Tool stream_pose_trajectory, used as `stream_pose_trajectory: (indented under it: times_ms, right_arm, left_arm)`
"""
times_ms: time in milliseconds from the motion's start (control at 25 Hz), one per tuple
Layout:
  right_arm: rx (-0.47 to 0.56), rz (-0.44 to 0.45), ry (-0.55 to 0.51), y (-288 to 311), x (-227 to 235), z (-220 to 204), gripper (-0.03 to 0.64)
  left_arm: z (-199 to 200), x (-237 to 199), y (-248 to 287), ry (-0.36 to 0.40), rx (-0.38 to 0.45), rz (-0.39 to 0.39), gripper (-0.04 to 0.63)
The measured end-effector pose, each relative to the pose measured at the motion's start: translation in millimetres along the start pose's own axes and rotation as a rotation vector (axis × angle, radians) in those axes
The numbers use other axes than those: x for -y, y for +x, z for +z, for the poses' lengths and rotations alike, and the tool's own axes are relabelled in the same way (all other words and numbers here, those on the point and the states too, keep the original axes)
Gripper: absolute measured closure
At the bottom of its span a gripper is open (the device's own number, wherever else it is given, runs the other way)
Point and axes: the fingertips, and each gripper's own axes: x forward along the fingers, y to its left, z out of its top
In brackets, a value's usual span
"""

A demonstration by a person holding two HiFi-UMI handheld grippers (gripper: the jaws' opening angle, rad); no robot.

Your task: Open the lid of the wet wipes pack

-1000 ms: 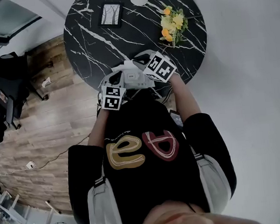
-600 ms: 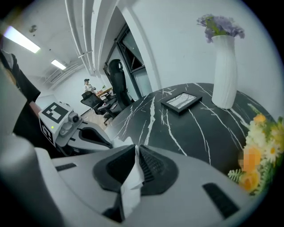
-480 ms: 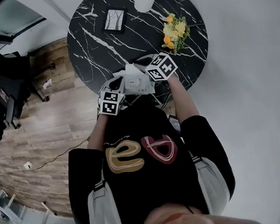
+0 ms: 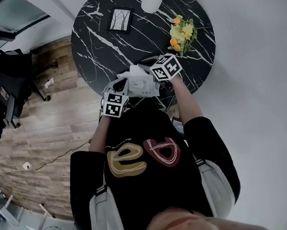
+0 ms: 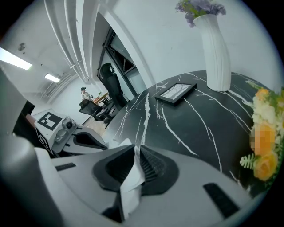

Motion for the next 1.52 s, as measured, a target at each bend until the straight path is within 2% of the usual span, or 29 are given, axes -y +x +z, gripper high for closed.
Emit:
stream_pose_trajectory:
  times_ms: [200, 360, 680, 880, 1080, 1200, 1240, 1400, 1520]
  right_arm:
    - [0.004, 0.014, 0.029, 2, 2, 0, 0.569]
    - [0.000, 0.010, 0.048, 5, 3, -3, 0.568]
    - [0.011, -0.011, 0.081, 6, 6, -4, 0.565]
    - [0.079, -0.033, 0.147, 4, 6, -3, 0.561]
    - [0.126, -0.065, 0.167, -2, 8, -1, 0.560]
    - [0.204, -0.082, 0.231, -9, 11, 4, 0.489]
    - [0.240, -0.085, 0.259, -13, 12, 6, 0.484]
    - [0.402, -0.142, 0.329, -43, 17, 16, 0.464]
    - [0.516, -0.201, 0.348, -67, 14, 21, 0.432]
  left_arm:
    - [-1, 0, 2, 0.037, -0.034, 0.011, 0.578]
    - [-8, 1, 1, 0.013, -0.059, 0.005, 0.578]
    - [-4, 0, 3, 0.024, -0.026, 0.007, 0.578]
    - [-6, -1, 1, 0.017, -0.030, 0.004, 0.578]
    - [-4, 1, 1, -0.010, -0.032, -0.002, 0.578]
    - [-2, 0, 0, -0.066, -0.033, -0.033, 0.578]
    - [-2, -1, 0, -0.078, -0.027, -0.035, 0.578]
    - [-3, 1, 0, -0.044, -0.009, -0.001, 0.578]
    - [-2, 1, -1, -0.047, -0.009, -0.015, 0.578]
